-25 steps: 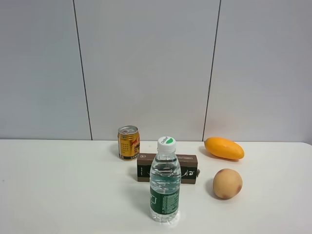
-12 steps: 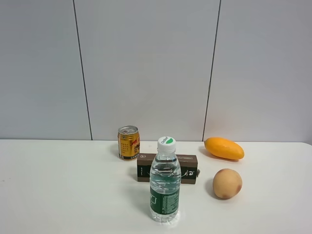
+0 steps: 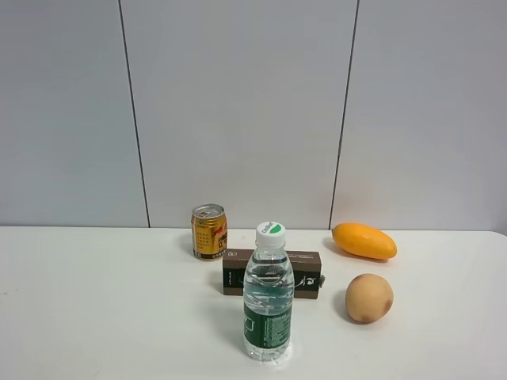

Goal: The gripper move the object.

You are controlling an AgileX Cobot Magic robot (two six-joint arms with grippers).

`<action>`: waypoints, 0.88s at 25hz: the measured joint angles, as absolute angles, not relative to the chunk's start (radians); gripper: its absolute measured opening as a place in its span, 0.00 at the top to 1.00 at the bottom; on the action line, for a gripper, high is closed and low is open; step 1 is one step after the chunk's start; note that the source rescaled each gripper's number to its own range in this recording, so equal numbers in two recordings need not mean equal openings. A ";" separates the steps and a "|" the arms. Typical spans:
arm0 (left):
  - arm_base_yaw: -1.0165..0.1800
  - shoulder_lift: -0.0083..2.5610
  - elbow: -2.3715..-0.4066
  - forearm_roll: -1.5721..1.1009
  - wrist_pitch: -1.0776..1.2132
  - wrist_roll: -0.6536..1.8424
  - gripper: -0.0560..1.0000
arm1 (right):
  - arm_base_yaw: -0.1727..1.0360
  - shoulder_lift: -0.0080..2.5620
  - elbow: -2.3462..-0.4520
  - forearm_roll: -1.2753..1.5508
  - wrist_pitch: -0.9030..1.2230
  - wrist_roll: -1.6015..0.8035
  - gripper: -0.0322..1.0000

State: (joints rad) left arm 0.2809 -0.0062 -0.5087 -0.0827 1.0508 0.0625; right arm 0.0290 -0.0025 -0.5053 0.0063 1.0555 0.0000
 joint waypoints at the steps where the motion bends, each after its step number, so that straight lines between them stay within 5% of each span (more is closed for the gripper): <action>1: 0.281 -0.006 -0.509 -0.083 1.051 0.062 0.00 | 0.029 -0.003 -0.505 0.006 1.055 0.000 0.00; 22: 0.281 -0.006 -0.509 -0.083 1.051 0.063 0.00 | 0.029 -0.003 -0.505 0.006 1.055 0.000 0.00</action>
State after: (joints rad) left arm 0.2809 -0.0062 -0.5087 -0.0827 1.0508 0.0633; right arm 0.0290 -0.0025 -0.5053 0.0063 1.0555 0.0000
